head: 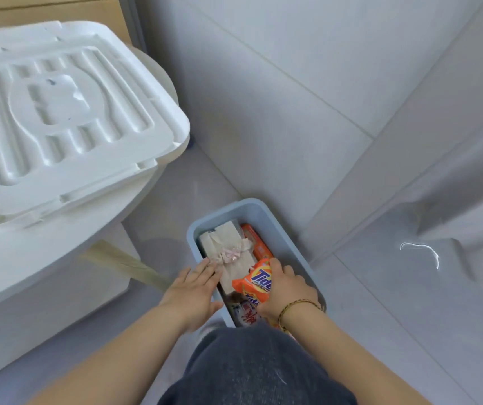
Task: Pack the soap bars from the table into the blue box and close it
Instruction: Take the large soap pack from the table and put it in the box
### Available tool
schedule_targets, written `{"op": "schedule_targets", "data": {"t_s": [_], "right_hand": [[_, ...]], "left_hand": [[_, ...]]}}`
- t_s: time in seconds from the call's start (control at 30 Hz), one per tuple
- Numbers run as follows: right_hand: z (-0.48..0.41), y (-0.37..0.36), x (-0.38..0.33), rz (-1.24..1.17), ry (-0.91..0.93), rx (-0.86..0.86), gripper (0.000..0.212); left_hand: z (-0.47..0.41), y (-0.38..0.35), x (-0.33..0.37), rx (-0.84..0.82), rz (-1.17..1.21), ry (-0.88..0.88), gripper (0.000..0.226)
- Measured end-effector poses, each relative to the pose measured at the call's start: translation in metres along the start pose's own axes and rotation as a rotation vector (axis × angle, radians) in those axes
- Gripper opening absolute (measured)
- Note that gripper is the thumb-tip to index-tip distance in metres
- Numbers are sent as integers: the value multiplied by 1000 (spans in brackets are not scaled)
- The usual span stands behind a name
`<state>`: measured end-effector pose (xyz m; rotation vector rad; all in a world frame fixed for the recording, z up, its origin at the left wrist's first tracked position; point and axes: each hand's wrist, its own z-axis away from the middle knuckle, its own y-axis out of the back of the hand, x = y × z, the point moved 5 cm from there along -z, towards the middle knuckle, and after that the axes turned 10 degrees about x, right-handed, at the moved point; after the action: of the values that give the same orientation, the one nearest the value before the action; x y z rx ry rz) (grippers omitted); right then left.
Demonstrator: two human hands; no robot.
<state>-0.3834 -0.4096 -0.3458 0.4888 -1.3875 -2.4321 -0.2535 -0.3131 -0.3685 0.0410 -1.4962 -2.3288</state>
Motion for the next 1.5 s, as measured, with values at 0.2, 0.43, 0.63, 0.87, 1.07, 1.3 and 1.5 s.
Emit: {"op": "schedule_targets", "data": {"t_s": [0.2,0.43,0.63,0.87,1.07,1.3,1.5], "right_hand": [[-14,-9,-12,178,-24,-157,96],[-11,-46,-13,-23,-10,-50,93],[-5,-72,-11,-164,-69,84,98],[-13,-82,-9,-270,-21,-179,97],[-15,-80,-10,-403,17,-306,92],[-64,-16,-16,-720,-94,163,50],[-97,-22,-54,-748,32,-75,53]], "left_hand": [[-5,-2,0,6,62,4,62],[-6,-7,-2,38,113,-8,62],[-5,-9,-3,49,145,-9,62],[-6,-9,-2,23,158,-9,62],[-7,-9,-1,23,163,3,63],[-6,-10,-3,44,204,-1,64],[-7,-13,-5,54,218,-9,68]]}}
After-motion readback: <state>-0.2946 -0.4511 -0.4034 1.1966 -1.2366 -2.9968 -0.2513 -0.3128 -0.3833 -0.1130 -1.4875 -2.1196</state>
